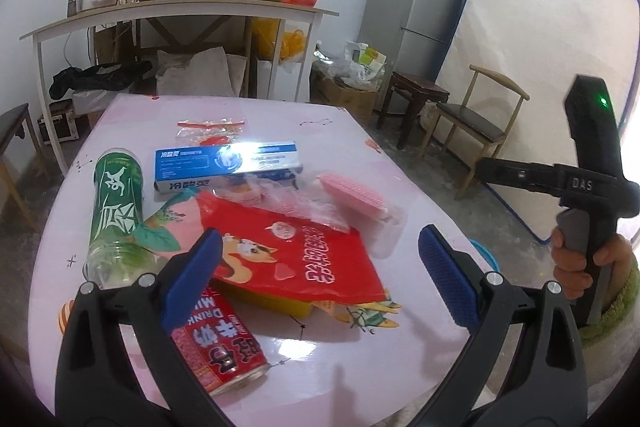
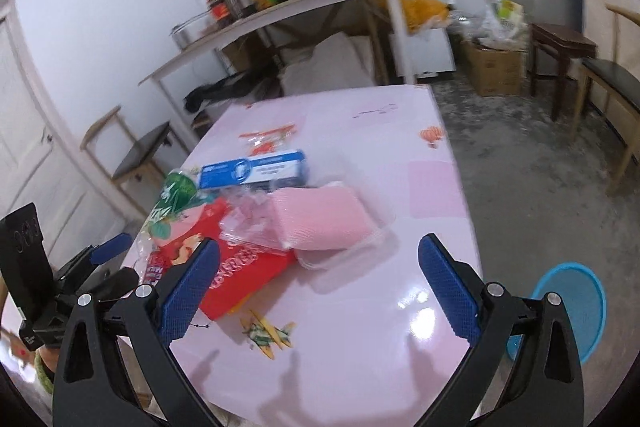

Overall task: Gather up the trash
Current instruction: 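Lower the open right gripper around the pink sponge package and close it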

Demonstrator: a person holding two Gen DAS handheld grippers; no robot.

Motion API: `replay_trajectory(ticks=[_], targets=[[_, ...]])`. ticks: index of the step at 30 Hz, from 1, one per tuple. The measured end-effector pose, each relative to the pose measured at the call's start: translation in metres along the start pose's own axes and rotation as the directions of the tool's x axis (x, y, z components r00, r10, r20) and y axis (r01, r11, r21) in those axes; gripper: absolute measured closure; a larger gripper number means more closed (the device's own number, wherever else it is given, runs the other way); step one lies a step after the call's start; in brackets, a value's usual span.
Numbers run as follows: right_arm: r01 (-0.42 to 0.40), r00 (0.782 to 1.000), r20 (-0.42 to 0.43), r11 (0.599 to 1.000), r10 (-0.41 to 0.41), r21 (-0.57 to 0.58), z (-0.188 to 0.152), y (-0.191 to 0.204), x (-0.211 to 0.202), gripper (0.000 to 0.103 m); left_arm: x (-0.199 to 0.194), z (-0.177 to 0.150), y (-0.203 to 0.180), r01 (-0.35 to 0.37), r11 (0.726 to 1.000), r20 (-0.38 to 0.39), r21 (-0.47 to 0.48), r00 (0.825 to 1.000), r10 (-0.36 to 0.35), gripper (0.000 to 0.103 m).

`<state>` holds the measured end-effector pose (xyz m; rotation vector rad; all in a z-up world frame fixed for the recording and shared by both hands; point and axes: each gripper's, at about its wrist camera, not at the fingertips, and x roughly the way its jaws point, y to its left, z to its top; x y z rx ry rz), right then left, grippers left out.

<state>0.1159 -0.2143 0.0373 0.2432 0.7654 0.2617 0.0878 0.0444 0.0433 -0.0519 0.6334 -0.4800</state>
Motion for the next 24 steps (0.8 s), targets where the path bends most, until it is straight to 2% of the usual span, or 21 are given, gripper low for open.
replay_trajectory(ticks=[3,6,9,13,17,18,23,24], targets=[[0.002,0.999,-0.037,0.998,-0.004,-0.065,0.005,0.012,0.022,0.009,0.000,-0.003,0.007,-0.003,1.000,0.013,-0.015,1.000,0.003,0.009],[0.010,0.996,-0.089,0.991,-0.022,-0.133,0.006,0.027,0.048,0.015,-0.001,-0.006,0.015,0.001,0.999,0.016,-0.034,1.000,0.000,0.009],[0.000,0.991,-0.130,0.988,-0.021,-0.155,0.007,0.032,0.072,0.021,-0.001,-0.009,0.021,0.009,0.999,0.012,-0.044,1.000,-0.008,0.009],[0.037,0.985,-0.158,0.981,-0.068,-0.189,0.007,0.036,0.089,0.032,0.002,-0.010,0.027,0.035,0.998,0.007,-0.056,0.999,-0.035,0.009],[0.056,0.980,-0.175,0.979,-0.091,-0.197,0.006,0.037,0.095,0.051,0.003,-0.012,0.028,0.046,0.998,0.011,-0.038,0.999,-0.045,0.009],[0.057,0.980,-0.177,0.980,-0.092,-0.192,0.006,0.037,0.095,0.053,0.002,-0.012,0.028,0.047,0.998,0.014,-0.034,0.999,-0.046,0.010],[0.051,0.981,-0.179,0.991,-0.072,-0.120,0.008,0.027,0.088,0.079,0.003,-0.013,0.033,0.069,0.997,0.007,-0.044,0.998,-0.068,0.023],[0.052,0.982,-0.175,0.993,-0.070,-0.108,0.009,0.025,0.087,0.082,0.004,-0.013,0.034,0.076,0.996,0.000,-0.053,0.997,-0.076,0.026]])
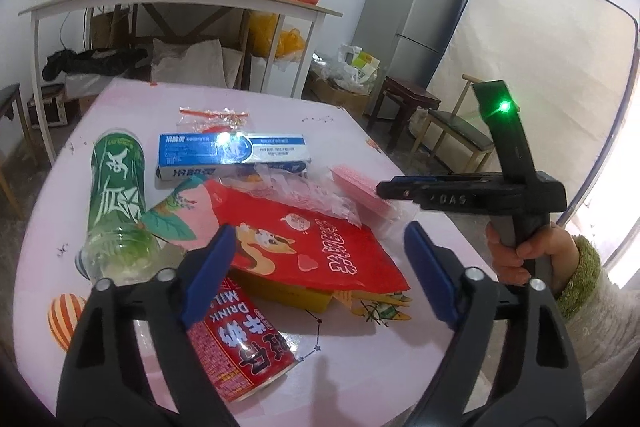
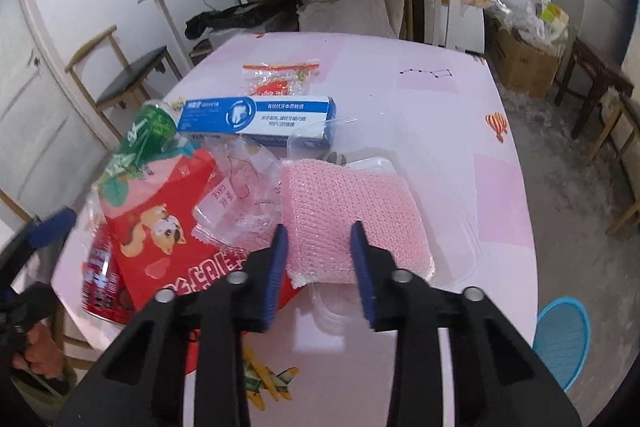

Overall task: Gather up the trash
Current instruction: 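Lower the open right gripper around the pink sponge package and close it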

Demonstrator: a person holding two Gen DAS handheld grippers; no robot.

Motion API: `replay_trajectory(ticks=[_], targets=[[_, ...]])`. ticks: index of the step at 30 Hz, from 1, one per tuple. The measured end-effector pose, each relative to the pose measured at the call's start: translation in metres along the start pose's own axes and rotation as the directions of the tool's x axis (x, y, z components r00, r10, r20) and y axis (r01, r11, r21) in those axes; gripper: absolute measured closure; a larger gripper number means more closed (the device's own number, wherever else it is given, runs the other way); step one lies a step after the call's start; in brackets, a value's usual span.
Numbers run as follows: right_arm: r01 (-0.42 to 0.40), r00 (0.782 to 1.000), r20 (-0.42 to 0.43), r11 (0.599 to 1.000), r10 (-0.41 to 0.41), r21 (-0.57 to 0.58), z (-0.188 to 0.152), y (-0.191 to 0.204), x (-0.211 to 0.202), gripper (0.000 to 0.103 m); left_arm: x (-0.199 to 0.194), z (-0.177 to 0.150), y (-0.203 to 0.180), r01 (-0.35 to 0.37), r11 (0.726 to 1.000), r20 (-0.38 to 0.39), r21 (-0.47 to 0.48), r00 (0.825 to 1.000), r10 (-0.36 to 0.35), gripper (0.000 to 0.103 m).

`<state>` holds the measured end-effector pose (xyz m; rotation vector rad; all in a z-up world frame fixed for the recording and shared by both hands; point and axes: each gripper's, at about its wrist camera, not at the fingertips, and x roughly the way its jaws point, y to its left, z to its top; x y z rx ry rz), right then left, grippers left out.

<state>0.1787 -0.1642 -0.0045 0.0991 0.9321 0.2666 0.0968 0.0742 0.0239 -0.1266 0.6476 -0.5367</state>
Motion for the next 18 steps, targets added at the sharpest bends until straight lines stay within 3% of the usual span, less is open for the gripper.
replay_trajectory(ticks=[4,9,12,13,15,16,18], targets=[[-0.021,0.999,0.032,0.998,0.019,0.062,0.003,-0.013,-0.010,0.090,0.001,0.000,0.003,0.025,0.999,-0.013,-0.026,1.000,-0.025,0.035],[-0.035,0.996,0.085,0.995,0.027,0.097,0.007,-0.025,-0.028,0.090,0.002,0.003,0.002,0.057,0.997,-0.021,-0.058,0.998,-0.059,0.044],[0.008,0.995,0.096,0.993,-0.019,0.119,0.010,-0.037,-0.030,0.088,0.005,0.006,-0.001,0.072,0.995,-0.025,-0.067,0.997,-0.074,0.047],[0.014,0.996,0.089,0.992,-0.025,0.125,0.011,-0.041,-0.029,0.085,0.006,0.007,-0.002,0.071,0.995,-0.028,-0.068,0.997,-0.073,0.048],[0.052,0.996,0.064,0.989,-0.061,0.136,0.014,-0.052,-0.021,0.066,0.008,0.008,-0.006,0.065,0.995,-0.036,-0.070,0.997,-0.068,0.052],[0.074,0.996,0.046,0.988,-0.081,0.133,0.015,-0.057,-0.015,0.052,0.009,0.009,-0.007,0.065,0.995,-0.038,-0.072,0.997,-0.068,0.054],[0.107,0.994,0.001,0.986,-0.108,0.129,0.015,-0.067,0.000,0.047,0.012,0.011,-0.009,0.066,0.995,-0.047,-0.077,0.997,-0.069,0.056]])
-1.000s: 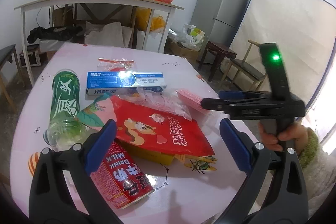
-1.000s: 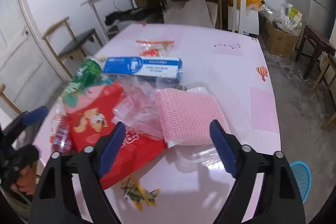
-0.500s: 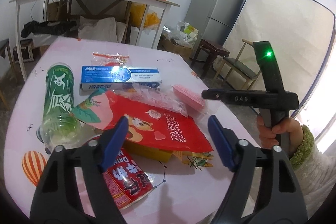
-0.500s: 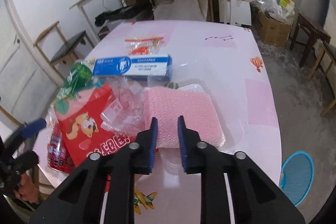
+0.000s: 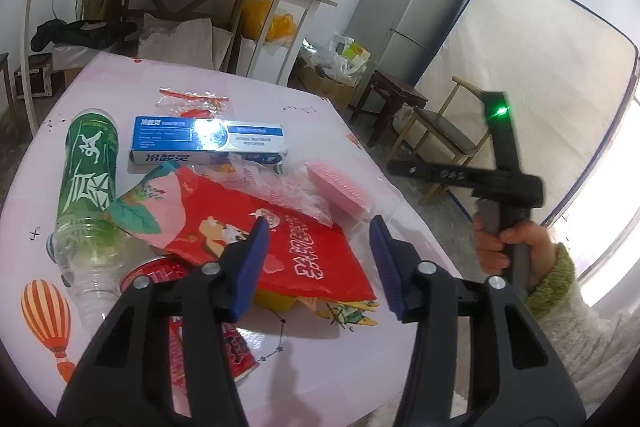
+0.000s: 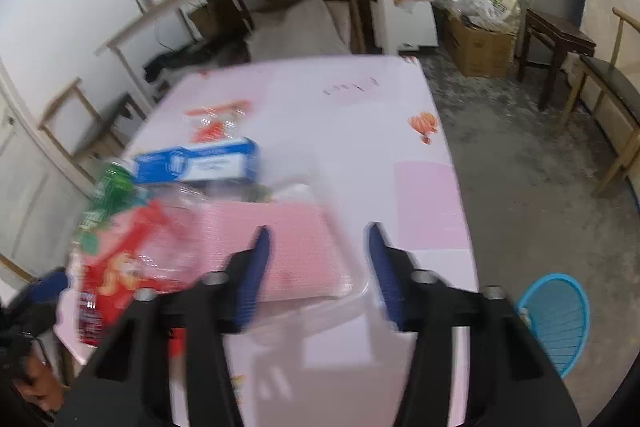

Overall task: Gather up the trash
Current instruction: 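Lower the open right gripper around the pink sponge package and close it, then grasp the clear plastic wrapper with the right gripper and lift it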

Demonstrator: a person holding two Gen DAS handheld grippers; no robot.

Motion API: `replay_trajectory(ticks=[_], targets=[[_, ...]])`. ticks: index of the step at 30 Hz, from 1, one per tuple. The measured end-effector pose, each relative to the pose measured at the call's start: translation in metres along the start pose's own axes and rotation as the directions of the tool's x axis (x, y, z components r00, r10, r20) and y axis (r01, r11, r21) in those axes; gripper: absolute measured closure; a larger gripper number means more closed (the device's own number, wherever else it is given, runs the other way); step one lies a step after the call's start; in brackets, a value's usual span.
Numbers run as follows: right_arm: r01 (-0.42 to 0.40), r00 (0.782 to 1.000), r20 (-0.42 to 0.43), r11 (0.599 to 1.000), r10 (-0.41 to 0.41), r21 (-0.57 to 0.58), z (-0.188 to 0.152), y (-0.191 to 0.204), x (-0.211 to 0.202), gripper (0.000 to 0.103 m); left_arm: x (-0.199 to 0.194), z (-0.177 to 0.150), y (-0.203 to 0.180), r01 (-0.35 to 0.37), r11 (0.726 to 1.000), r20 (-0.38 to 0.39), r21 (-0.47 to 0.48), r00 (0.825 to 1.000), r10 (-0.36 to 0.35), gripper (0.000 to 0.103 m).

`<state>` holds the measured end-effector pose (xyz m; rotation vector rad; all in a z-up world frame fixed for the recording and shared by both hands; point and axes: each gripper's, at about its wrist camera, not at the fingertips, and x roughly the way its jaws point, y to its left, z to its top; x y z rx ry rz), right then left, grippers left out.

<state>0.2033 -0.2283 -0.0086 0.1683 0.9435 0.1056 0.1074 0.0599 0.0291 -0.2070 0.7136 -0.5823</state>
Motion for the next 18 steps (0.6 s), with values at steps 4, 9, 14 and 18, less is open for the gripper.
replay_trajectory(ticks=[4,9,14,18], targets=[[0.003,0.998,-0.058,1.000,-0.002,0.019,0.000,-0.014,0.023,0.047,0.007,0.006,-0.003,-0.026,1.000,-0.031,0.008,0.999,0.026,0.058],[-0.036,0.997,-0.069,0.998,0.040,0.053,-0.004,-0.023,0.028,0.067,0.005,0.024,0.008,-0.066,0.998,-0.089,0.013,0.994,0.067,0.062],[-0.044,0.998,-0.043,0.997,0.047,0.067,-0.012,-0.026,0.024,0.094,-0.011,0.032,0.026,-0.091,0.995,-0.074,-0.031,0.993,0.088,0.064],[-0.030,0.999,-0.032,0.996,0.033,0.086,-0.020,-0.032,0.014,0.097,-0.014,0.031,0.034,-0.101,0.993,-0.074,-0.069,0.993,0.095,0.064]])
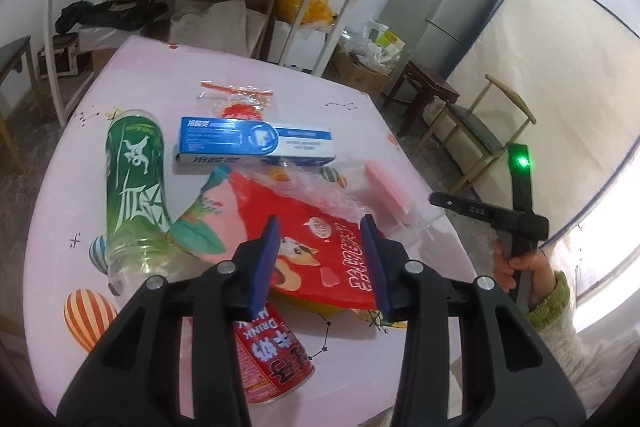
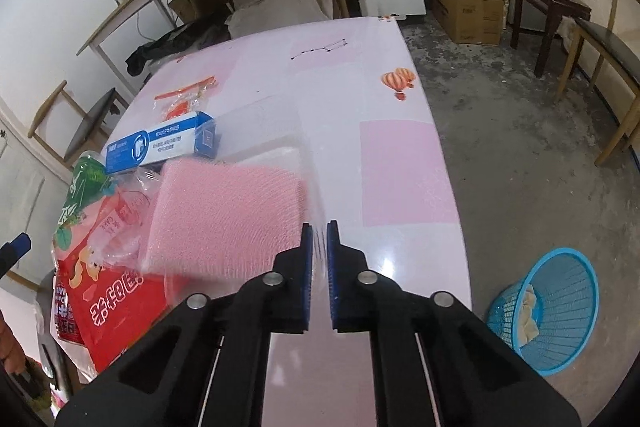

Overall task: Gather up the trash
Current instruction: 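Grasp the clear plastic wrapper with the right gripper and lift it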

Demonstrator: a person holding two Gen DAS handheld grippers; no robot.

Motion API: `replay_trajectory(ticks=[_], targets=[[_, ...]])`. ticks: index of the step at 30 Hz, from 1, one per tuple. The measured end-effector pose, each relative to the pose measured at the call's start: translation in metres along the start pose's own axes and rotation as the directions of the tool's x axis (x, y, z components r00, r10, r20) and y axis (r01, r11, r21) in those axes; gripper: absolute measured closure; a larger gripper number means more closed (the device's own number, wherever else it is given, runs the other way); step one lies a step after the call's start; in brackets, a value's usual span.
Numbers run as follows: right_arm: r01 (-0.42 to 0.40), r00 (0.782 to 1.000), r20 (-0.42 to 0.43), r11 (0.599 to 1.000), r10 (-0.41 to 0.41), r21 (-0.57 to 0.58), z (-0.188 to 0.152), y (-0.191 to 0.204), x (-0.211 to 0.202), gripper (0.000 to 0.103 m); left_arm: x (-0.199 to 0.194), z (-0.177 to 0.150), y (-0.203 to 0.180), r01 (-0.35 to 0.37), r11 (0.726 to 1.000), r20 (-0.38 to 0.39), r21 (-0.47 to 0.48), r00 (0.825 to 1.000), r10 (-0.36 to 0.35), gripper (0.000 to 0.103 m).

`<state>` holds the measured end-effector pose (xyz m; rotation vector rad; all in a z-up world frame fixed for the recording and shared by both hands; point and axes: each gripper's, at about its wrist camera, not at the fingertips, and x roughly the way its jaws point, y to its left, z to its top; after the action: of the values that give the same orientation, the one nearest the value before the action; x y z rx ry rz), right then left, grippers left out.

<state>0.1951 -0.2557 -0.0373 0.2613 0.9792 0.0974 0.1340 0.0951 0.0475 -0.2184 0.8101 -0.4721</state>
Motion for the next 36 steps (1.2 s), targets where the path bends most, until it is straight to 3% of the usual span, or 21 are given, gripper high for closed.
replay_trajectory(ticks=[9,11,15,20,24,26,29,32,36], targets=[[0.000,1.000,-0.010,1.000,0.000,-0.023,-0.015,-0.010,-0.026,0.093,0.003,0.000,-0.002,0.032,0.999,-0.003,-0.003,0.999,-0.032,0.065],[0.000,1.000,0.005,1.000,0.000,-0.015,-0.013,-0.011,-0.033,0.071,0.004,0.003,-0.003,0.039,0.999,-0.007,0.001,0.999,-0.039,0.065],[-0.010,0.996,0.092,0.999,0.014,-0.045,-0.004,0.006,-0.062,0.062,0.003,0.003,-0.008,0.022,0.999,0.014,0.024,1.000,-0.022,0.065],[-0.182,0.976,0.091,0.972,0.197,-0.151,0.019,0.062,-0.080,0.045,0.000,-0.007,-0.010,-0.064,0.996,0.048,0.055,0.997,0.062,0.065],[-0.253,0.967,-0.040,0.938,0.250,-0.238,0.045,0.120,-0.051,0.038,-0.006,-0.014,-0.002,-0.080,0.996,0.076,0.045,0.994,0.077,0.065],[-0.272,0.961,-0.115,0.930,0.250,-0.249,0.055,0.141,-0.029,0.038,-0.009,-0.016,0.002,-0.087,0.995,0.082,0.044,0.993,0.084,0.070],[-0.262,0.952,-0.227,0.930,0.205,-0.259,0.065,0.169,0.016,0.038,-0.011,-0.022,0.010,-0.106,0.993,0.082,0.053,0.991,0.101,0.074],[-0.199,0.937,-0.333,0.940,0.100,-0.277,0.066,0.186,0.065,0.038,-0.013,-0.027,0.021,-0.092,0.995,0.084,0.033,0.992,0.089,0.077],[-0.136,0.922,-0.388,0.939,0.003,-0.316,0.064,0.190,0.098,0.038,-0.015,-0.030,0.032,-0.068,0.998,0.102,0.017,0.993,0.066,0.078]])
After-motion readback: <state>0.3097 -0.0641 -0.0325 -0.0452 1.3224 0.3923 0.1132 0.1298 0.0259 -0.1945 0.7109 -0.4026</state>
